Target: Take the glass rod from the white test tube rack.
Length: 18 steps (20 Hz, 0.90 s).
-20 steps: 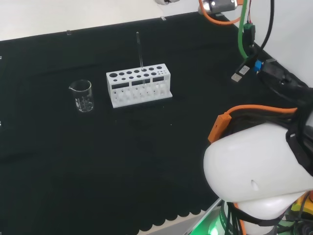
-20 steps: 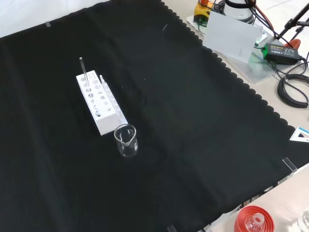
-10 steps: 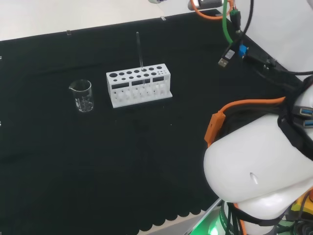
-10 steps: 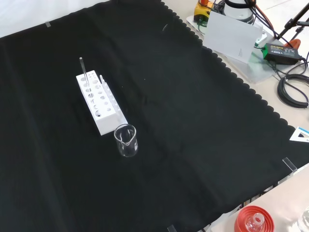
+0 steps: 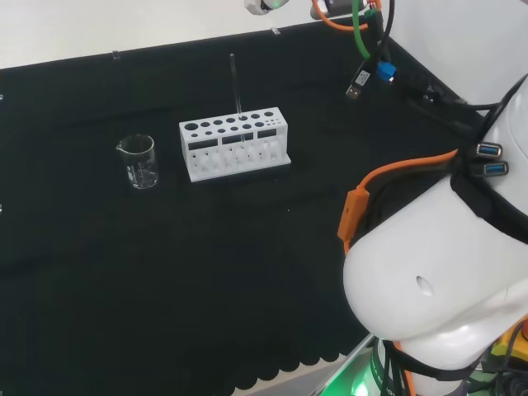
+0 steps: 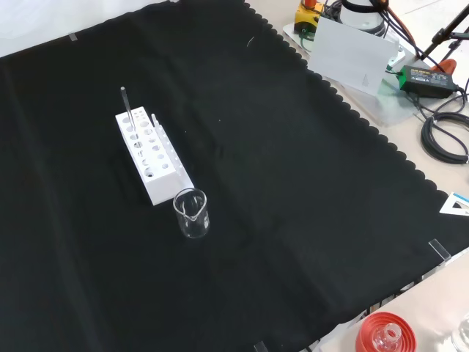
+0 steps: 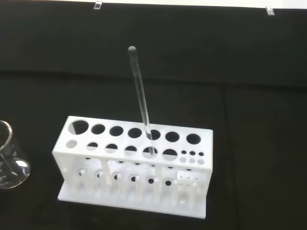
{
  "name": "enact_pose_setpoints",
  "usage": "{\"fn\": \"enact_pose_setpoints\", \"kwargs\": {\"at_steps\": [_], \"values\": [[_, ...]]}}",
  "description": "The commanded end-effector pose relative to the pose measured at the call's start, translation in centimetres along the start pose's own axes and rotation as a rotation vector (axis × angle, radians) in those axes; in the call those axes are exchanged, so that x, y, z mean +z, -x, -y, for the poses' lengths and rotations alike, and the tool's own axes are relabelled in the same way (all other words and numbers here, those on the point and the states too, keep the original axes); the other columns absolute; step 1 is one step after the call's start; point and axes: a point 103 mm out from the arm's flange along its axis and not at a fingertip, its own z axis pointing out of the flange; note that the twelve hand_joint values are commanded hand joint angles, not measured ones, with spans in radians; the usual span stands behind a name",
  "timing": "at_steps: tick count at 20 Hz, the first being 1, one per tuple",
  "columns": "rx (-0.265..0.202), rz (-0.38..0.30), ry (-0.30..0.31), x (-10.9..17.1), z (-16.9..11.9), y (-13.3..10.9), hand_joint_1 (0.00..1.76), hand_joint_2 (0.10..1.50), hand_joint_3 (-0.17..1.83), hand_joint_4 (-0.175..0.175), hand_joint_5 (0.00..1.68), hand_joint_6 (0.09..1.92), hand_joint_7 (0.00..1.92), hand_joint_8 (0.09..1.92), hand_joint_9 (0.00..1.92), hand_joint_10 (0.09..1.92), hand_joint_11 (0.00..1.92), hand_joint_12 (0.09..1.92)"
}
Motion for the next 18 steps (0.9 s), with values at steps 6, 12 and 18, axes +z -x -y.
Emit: {"fn": "enact_pose_setpoints", "kwargs": {"at_steps": [6, 12, 18], "values": [[-0.054, -0.078, -0.064, 4.5, -7.4, -1.8, 0.4, 0.93, 0.39, -0.027, 0.3, 0.09, 0.33, 0.87, 0.54, 0.87, 0.41, 1.37], [-0.029, -0.082, -0.113, 6.4, -9.4, -0.1, 0.39, 0.93, 0.39, -0.026, 0.3, 0.09, 0.36, 0.87, 0.58, 0.85, 0.45, 1.35], [-0.056, -0.084, -0.131, 8.3, -10.4, -0.2, 0.39, 0.93, 0.39, -0.026, 0.31, 0.09, 0.39, 0.87, 0.6, 0.85, 0.47, 1.35]]}}
